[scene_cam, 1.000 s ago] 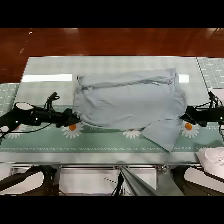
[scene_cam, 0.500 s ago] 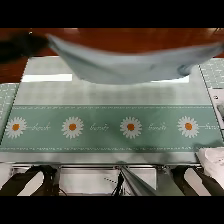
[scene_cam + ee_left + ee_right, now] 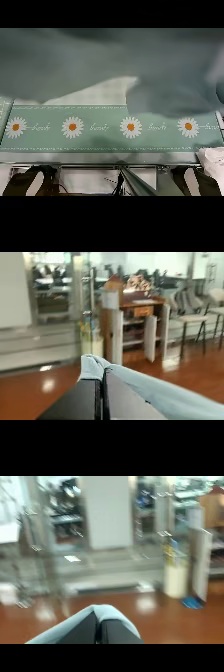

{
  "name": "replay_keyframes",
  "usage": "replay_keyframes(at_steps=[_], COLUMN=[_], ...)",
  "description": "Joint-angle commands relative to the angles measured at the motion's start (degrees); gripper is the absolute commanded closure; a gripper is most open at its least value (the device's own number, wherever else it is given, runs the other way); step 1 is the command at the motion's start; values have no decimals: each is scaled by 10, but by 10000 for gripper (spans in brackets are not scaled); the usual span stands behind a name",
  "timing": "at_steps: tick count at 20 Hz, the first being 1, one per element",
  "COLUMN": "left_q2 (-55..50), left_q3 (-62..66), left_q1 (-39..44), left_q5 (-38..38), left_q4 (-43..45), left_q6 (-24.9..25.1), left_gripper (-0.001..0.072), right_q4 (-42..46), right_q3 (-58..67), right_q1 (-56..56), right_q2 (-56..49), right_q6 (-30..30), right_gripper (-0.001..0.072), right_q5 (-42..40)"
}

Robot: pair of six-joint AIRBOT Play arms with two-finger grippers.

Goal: Fold the shirts.

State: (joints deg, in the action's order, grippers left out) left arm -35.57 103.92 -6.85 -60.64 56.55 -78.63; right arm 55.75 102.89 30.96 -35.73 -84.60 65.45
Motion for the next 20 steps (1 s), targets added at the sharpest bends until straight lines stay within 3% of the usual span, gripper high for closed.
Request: replay_keyframes(at_steps=[1, 6, 9, 11, 15, 20], left_q2=[41, 8, -39, -82, -211, -389], left_q3=[17, 6, -57, -112, -171, -170], left_q1=[0, 0, 0, 1, 1, 1], left_q5=[-175, -342, -336, -287, -181, -42], left_q4=[153, 161, 161, 156, 134, 128], left_q6=[-76, -76, -76, -76, -44, -43], left_gripper=[687, 687, 687, 687, 686, 686], right_q4=[100, 112, 104, 74, 125, 165], right_q3=[25, 25, 25, 25, 25, 25], right_q1=[-1, -1, -1, -1, -118, -211], right_q2=[26, -28, -119, -198, -352, -497], right_q6=[-40, 4, 12, 15, 11, -42], right_gripper=[688, 690, 690, 690, 690, 689], right_q5=[159, 300, 331, 337, 270, 13])
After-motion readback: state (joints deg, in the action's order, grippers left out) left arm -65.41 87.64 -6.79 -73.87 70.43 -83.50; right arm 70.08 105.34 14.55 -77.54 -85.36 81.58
